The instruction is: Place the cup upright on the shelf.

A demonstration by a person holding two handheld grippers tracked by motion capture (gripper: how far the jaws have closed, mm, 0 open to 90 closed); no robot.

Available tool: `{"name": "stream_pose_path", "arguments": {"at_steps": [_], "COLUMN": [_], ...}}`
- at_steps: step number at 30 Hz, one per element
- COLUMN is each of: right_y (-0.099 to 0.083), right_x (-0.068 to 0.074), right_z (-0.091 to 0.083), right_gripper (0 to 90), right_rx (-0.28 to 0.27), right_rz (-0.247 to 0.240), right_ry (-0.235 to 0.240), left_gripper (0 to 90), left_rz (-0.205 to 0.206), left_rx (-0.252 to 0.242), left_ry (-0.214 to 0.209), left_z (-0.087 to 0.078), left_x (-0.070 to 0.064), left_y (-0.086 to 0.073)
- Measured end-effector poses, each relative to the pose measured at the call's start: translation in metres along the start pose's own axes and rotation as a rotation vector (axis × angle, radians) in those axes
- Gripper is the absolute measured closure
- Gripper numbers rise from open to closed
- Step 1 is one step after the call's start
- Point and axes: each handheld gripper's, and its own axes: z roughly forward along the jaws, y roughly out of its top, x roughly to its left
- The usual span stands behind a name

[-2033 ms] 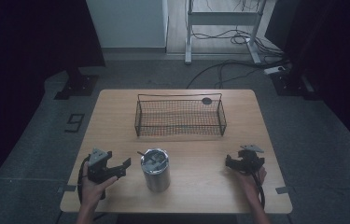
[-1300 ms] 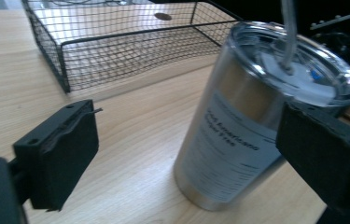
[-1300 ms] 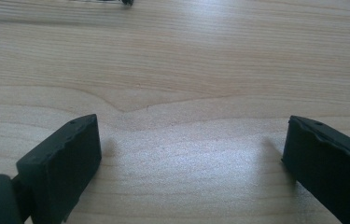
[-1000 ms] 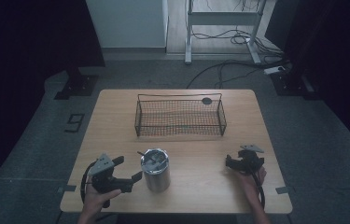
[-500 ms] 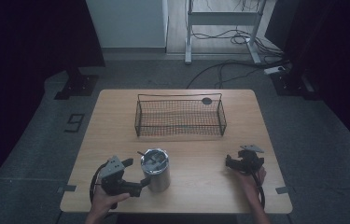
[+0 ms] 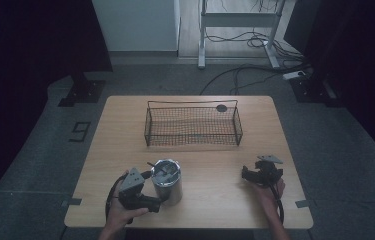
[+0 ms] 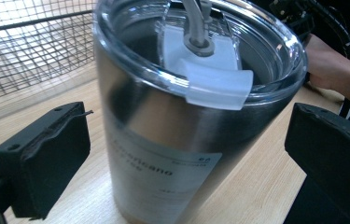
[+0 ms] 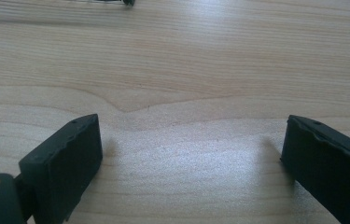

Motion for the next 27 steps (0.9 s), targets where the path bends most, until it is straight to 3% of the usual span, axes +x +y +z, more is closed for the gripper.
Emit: {"name": "stream_pose_path", "arguments": {"at_steps": [5,12,27], "right_y": [0.0,0.0,0.0], "right_x": [0.0,0.0,0.0], "right_z": [0.0,0.0,0.0], "right_gripper": [5.0,5.0,5.1], "right_rx": [0.0,0.0,-0.001], "right_rz": [0.0,0.0,-0.001], "right_ry": [0.0,0.0,-0.001], "left_gripper": [0.0,0.0,0.0], "left_rz": [0.014,0.019,0.026], "left_rx": [0.015,0.015,-0.001], "left_ry": [-0.001,0.027,0.126], "left_z": [0.01,0.019,0.045], "left_x": [-0.003,-0.004,-0.01], "left_y": [0.0,0.0,0.003]}}
